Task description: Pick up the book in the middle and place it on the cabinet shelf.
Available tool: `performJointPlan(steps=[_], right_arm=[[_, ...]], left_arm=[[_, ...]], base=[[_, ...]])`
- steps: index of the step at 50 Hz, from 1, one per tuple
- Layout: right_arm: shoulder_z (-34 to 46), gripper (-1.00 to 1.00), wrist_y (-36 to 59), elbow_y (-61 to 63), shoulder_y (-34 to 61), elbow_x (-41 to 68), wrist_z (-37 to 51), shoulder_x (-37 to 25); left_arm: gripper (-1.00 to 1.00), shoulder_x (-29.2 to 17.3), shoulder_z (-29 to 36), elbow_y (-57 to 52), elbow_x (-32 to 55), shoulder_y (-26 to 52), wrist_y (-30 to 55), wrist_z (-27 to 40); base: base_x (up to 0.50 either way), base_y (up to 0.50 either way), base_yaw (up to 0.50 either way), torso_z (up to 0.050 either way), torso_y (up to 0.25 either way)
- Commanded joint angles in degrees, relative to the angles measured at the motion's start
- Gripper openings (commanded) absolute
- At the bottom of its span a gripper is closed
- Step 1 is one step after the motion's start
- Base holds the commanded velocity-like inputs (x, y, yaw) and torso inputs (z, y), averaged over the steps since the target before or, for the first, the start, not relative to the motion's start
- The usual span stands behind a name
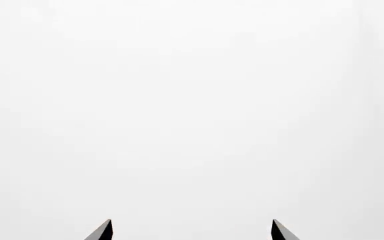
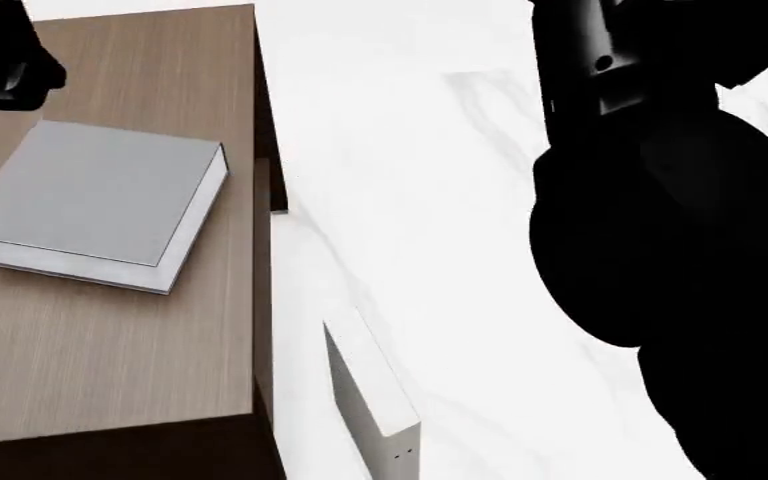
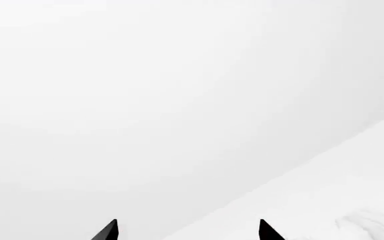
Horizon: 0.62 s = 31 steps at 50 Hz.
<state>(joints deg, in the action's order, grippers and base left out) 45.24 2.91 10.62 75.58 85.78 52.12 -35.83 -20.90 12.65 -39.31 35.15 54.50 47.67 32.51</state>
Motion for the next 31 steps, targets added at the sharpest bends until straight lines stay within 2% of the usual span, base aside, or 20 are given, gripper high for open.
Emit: performJointPlan(steps=[1,4,10,31], right_arm=[[3.4,1.00,11.5,2.6,16.8,-10.8,6.9,-4.2],[3.2,1.00,12.5,4.9,18.8,-13.1,9.0,-5.7],[2.2,1.00,13.7,5.6,21.2,-12.7,9.7,-7.0],[2.0,1.00,11.4,6.4,17.4,-13.2,9.5,-7.1]], left_arm=[[1.00,2.2,2.2,9.1,0.5,21.6,5.6,-2.0],[1.00,3.2,3.0,12.7,0.1,26.4,5.5,-3.3],[1.00,4.0,4.1,14.0,-0.2,30.1,5.6,-3.8],[1.00,3.2,5.5,13.7,-0.9,28.7,4.1,-4.0]], base=[[0.00,0.00,0.00,0.000,0.000],[0.00,0.00,0.00,0.000,0.000],[0.00,0.00,0.00,0.000,0.000],[0.00,0.00,0.00,0.000,0.000]])
